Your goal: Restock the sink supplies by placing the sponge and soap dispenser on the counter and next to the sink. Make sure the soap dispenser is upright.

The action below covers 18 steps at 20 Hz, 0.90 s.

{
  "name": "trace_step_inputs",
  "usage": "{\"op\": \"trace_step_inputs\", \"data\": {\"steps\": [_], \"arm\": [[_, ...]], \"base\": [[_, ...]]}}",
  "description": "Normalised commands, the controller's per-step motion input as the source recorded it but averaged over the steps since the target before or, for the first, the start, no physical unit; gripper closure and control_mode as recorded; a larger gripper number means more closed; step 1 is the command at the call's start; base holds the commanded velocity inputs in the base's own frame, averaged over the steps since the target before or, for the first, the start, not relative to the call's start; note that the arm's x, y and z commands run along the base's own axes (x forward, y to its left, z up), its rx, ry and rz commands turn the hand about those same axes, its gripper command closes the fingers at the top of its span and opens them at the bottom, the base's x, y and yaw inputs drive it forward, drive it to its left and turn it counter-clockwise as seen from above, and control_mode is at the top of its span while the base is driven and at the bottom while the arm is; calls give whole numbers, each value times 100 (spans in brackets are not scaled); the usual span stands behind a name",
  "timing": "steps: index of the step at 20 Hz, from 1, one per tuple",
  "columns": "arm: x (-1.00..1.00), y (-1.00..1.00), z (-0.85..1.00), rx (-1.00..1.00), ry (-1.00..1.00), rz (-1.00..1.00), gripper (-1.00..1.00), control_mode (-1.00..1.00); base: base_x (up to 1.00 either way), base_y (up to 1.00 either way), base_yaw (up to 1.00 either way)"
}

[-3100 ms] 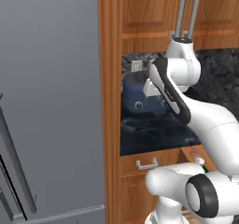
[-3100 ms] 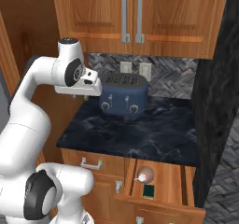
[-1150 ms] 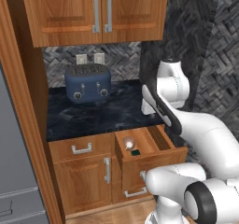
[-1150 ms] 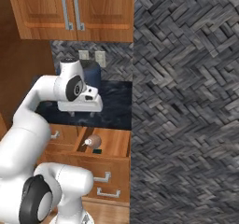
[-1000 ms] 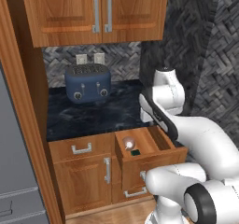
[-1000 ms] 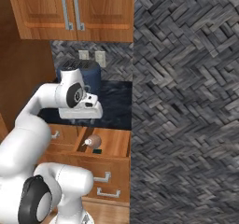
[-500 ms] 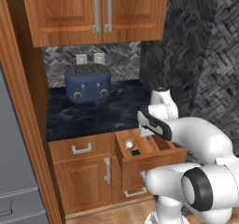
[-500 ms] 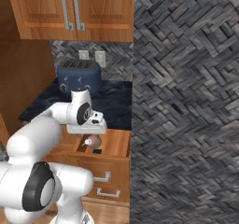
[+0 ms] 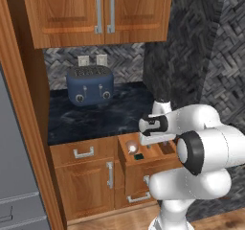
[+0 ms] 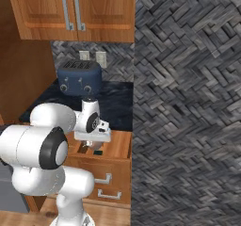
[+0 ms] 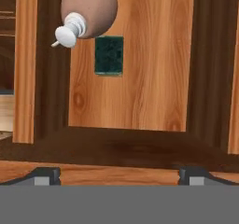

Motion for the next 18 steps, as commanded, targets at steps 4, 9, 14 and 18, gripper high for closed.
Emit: {"op": "trace_step_inputs", "data": {"steps": [4, 9, 14, 18], "arm": [[16, 0, -59, 4, 12, 0, -100, -100], [0, 0, -62, 3, 10, 0, -100, -100], [-13, 0, -37, 5, 14, 0, -100, -100], [-56, -2, -5, 7, 10, 0, -100, -100]], "base": [[0, 0, 0], [0, 0, 0], [0, 0, 0], [0, 0, 0]]}}
